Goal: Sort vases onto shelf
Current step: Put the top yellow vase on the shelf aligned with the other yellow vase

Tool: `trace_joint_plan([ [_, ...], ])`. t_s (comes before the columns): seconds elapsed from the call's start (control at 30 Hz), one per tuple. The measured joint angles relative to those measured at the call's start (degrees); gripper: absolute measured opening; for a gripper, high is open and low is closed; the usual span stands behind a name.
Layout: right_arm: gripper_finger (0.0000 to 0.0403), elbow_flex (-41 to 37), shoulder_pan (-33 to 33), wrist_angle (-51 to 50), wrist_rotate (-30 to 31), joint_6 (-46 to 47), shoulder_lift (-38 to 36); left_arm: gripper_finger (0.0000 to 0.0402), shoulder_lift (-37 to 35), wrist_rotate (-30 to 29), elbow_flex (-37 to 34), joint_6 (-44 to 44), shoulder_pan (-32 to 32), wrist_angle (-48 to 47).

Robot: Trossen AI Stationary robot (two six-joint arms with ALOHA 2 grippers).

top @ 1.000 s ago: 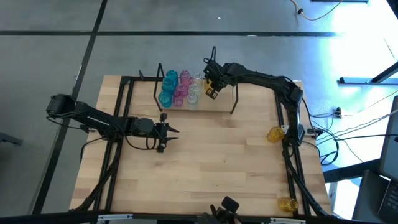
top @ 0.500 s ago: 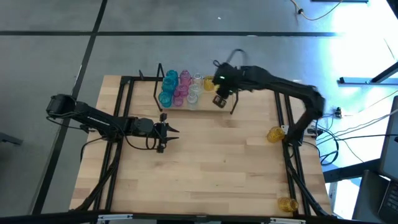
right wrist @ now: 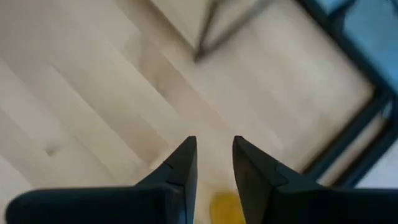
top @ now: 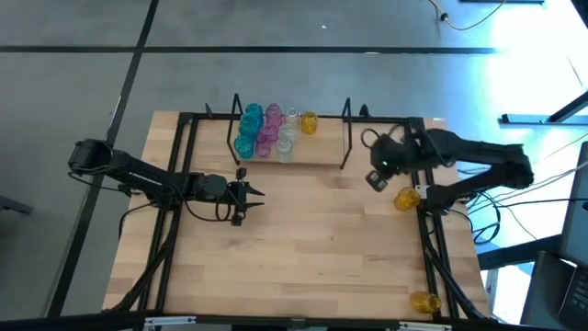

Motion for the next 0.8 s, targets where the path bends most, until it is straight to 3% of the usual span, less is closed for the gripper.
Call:
trace_joint_plan([
  [0.17,0.0088,-12.3,0.0,-0.1,-4.3,7.7,-7.6,0.0119,0.0,0.0,0.0,-0.2,0.0,0.0],
  [0.33,0.0088,-20.7,0.0,-0.3,-8.9,12.2,-10.7,0.0119,0.0,-0.3,0.0,-0.3,0.0,0.0],
  [0.8,0.0088,-28.6,0.0,-4.4,-14.7,18.2,-10.5,0.0119,0.0,-0.2,0.0,-0.3,0.0,0.1],
])
